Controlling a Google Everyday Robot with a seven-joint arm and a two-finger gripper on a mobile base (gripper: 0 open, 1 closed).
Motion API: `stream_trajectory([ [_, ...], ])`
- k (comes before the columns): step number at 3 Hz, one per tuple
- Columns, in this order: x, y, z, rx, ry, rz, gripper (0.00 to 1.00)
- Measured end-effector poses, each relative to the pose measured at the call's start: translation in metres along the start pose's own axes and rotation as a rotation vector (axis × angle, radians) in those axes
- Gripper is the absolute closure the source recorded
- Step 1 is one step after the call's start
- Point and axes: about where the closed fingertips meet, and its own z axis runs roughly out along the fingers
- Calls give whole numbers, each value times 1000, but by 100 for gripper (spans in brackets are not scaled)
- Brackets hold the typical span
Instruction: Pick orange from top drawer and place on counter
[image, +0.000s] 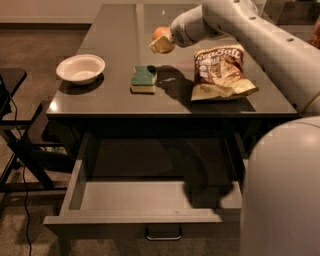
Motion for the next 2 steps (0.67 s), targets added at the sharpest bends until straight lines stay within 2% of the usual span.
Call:
stream_trajectory([
  [2, -13, -26, 29, -4, 41, 15, 100],
])
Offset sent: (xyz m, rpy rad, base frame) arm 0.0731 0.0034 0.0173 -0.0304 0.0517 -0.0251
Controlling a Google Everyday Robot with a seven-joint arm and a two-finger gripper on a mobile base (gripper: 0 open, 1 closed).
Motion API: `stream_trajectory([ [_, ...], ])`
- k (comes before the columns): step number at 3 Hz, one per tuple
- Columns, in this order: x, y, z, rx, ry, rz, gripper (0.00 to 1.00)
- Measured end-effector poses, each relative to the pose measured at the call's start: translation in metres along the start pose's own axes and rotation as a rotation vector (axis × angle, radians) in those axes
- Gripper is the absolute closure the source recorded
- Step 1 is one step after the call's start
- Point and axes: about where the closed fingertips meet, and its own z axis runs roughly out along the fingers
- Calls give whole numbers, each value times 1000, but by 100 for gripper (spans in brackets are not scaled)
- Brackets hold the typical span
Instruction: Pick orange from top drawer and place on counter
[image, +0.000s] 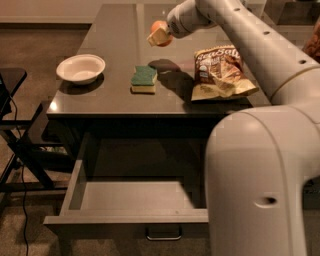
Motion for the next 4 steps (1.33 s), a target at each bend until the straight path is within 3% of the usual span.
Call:
stream_trajectory([
  [1, -4, -1, 18, -22, 25, 12, 100],
  [4, 46, 3, 40, -109, 53, 88, 100],
])
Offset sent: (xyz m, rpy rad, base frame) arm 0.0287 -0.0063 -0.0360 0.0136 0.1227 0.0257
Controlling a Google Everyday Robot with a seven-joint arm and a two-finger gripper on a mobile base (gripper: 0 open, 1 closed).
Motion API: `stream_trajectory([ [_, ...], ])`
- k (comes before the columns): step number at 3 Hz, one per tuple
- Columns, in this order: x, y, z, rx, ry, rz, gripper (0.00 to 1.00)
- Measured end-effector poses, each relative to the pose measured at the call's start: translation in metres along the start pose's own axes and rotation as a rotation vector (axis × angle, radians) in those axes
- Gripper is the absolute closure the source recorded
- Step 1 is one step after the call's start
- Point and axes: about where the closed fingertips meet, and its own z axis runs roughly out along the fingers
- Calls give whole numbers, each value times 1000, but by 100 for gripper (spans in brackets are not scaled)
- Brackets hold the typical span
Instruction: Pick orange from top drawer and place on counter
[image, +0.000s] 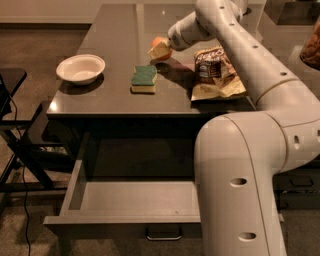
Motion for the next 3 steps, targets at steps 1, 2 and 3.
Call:
stream_trajectory([
  [1, 15, 1, 3, -17, 7, 11, 100],
  [2, 18, 1, 2, -21, 9, 12, 100],
  [3, 18, 1, 2, -21, 9, 12, 83],
])
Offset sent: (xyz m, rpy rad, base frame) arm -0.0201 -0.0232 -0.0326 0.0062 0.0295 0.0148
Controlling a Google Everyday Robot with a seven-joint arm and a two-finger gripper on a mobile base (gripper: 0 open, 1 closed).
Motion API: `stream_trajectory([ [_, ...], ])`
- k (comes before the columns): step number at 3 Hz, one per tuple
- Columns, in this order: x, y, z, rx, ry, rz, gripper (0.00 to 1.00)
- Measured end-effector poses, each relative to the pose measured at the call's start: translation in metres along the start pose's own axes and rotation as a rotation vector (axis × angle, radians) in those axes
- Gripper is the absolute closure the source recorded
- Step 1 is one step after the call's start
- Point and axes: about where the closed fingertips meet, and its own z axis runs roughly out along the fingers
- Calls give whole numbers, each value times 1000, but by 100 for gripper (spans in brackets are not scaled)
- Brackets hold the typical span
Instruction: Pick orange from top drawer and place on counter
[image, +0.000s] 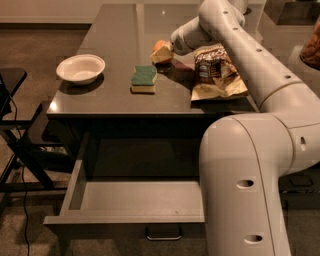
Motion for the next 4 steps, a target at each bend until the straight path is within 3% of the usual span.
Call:
stream_trajectory([
  [3, 0, 0, 0, 0, 0, 0, 13],
  [4, 0, 0, 0, 0, 0, 0, 0],
])
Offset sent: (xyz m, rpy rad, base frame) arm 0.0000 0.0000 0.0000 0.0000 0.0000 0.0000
